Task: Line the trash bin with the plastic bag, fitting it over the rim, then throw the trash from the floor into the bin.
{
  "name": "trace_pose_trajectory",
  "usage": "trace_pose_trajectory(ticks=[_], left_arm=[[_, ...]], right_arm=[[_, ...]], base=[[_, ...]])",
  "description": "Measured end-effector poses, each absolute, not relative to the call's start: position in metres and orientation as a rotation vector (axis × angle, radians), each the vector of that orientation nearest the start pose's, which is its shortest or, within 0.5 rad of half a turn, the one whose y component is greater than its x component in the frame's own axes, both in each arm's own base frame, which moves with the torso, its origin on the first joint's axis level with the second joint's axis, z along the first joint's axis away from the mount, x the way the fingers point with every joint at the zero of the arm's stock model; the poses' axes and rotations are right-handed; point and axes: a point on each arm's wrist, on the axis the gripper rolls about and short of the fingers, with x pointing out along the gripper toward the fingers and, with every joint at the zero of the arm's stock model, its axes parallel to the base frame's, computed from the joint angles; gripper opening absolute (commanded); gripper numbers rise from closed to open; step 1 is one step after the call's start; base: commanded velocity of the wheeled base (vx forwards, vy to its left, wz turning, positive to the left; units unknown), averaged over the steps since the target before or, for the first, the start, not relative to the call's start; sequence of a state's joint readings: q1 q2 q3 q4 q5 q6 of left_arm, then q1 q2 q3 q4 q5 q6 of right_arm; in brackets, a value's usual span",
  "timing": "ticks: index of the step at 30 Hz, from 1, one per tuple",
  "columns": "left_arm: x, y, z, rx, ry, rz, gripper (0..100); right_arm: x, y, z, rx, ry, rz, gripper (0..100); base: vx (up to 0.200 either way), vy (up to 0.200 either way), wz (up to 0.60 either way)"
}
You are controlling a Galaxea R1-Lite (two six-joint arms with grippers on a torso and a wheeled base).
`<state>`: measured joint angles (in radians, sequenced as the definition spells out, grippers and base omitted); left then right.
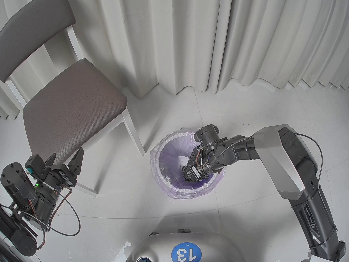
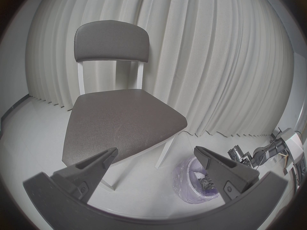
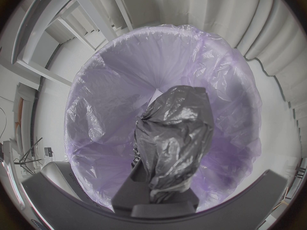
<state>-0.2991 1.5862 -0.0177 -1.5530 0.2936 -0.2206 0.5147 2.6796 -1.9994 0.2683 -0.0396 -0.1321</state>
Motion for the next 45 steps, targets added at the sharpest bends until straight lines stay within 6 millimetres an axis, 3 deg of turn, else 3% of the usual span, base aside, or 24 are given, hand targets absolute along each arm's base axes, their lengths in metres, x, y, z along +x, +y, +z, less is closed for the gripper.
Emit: trace_pose_trajectory(ticks=[14, 15, 30, 38, 45], left_arm=[[0.176, -0.048, 0.124, -0.216, 0.016, -0.008, 100], [0.176, -0.048, 0.124, -0.216, 0.015, -0.008, 100], [0.176, -0.049, 0.124, -0.215, 0.018, -0.011, 100], [0.176, -0.049, 0.123, -0.212, 0.021, -0.011, 100], [0.178, -0.050, 0.121, -0.186, 0.037, -0.047, 100]], right_arm=[[0.439, 0.259, 0.029, -0.424, 0.832, 0.536, 0], [0.438, 0.259, 0.030, -0.433, 0.835, 0.538, 100], [0.435, 0.257, 0.044, -0.434, 0.829, 0.524, 100], [0.430, 0.251, 0.072, -0.384, 0.795, 0.505, 100], [0.420, 0.226, 0.117, -0.336, 0.728, 0.473, 100]], base=[[0.000, 0.000, 0.00], [0.000, 0.000, 0.00], [0.000, 0.000, 0.00], [0.000, 0.000, 0.00], [0.000, 0.000, 0.00]])
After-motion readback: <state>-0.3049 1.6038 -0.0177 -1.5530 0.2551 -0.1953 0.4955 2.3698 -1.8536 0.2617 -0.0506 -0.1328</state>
